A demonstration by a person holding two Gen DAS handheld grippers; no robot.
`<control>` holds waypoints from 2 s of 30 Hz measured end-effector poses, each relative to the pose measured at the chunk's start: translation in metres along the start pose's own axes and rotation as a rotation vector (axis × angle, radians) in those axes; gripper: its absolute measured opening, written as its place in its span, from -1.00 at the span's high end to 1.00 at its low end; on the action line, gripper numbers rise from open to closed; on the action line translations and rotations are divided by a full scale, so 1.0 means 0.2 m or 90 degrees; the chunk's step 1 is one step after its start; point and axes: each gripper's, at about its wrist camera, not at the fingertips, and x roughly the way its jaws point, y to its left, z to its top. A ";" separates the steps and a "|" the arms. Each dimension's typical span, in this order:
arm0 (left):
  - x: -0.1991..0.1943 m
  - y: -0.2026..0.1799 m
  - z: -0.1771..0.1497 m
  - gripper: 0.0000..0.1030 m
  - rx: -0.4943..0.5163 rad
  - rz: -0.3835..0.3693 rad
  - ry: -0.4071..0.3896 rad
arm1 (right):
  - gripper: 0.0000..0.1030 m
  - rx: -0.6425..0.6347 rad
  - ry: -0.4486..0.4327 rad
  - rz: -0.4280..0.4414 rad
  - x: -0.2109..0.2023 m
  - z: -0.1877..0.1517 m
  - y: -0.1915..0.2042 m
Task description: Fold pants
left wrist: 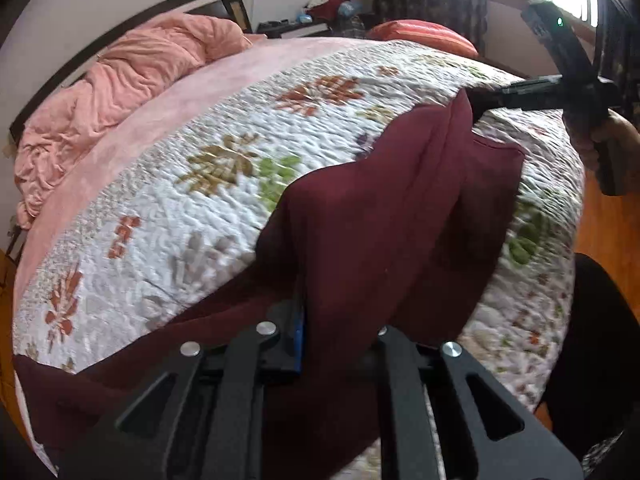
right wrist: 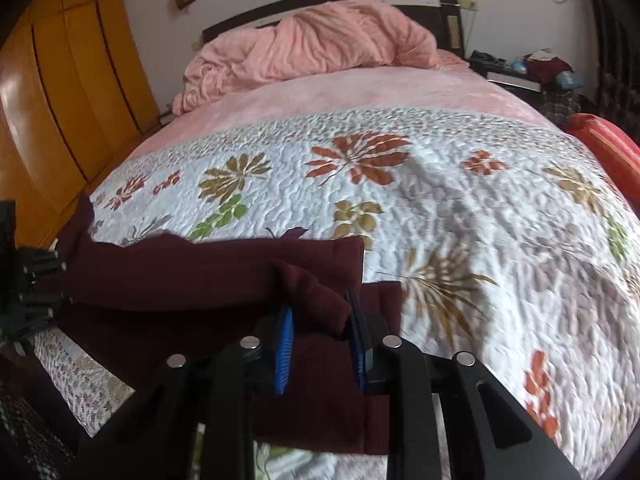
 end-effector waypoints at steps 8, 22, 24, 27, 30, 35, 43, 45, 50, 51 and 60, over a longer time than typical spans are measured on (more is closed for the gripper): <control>0.21 -0.10 -0.14 0.62 -0.055 -0.025 0.031 | 0.51 0.050 0.077 -0.028 0.03 -0.24 -0.08; 0.22 -0.10 -0.13 0.39 -0.072 -0.043 0.024 | -0.33 0.341 0.014 0.174 -0.25 -0.33 -0.10; 0.22 -0.10 -0.13 0.39 -0.077 -0.042 0.022 | -0.33 0.364 0.035 0.207 -0.20 -0.33 -0.06; 0.21 -0.10 -0.13 0.39 -0.083 -0.044 0.021 | -0.28 0.396 0.066 0.214 -0.10 -0.33 -0.03; 0.21 -0.09 -0.13 0.39 -0.084 -0.046 0.021 | -0.04 0.445 0.083 0.204 0.01 -0.32 -0.06; 0.19 -0.08 -0.12 0.39 -0.105 -0.056 0.017 | 0.90 0.446 0.083 0.174 0.05 -0.30 -0.07; 0.20 -0.13 -0.17 0.30 -0.082 -0.050 0.009 | 0.92 0.408 0.150 0.091 0.05 -0.39 -0.04; 0.19 -0.13 -0.17 0.20 -0.086 -0.051 0.005 | 0.81 0.399 0.150 0.088 0.04 -0.37 -0.03; 0.06 -0.08 -0.15 -0.50 -0.128 -0.085 0.002 | 0.33 0.342 0.147 -0.015 -0.12 -0.24 0.05; 0.00 -0.07 -0.17 -0.59 -0.131 -0.082 -0.008 | 0.33 0.332 0.140 -0.033 -0.15 -0.22 0.07; -0.32 0.38 -0.54 -0.60 -0.322 0.030 -0.015 | 0.33 0.189 0.141 0.149 0.13 0.00 0.64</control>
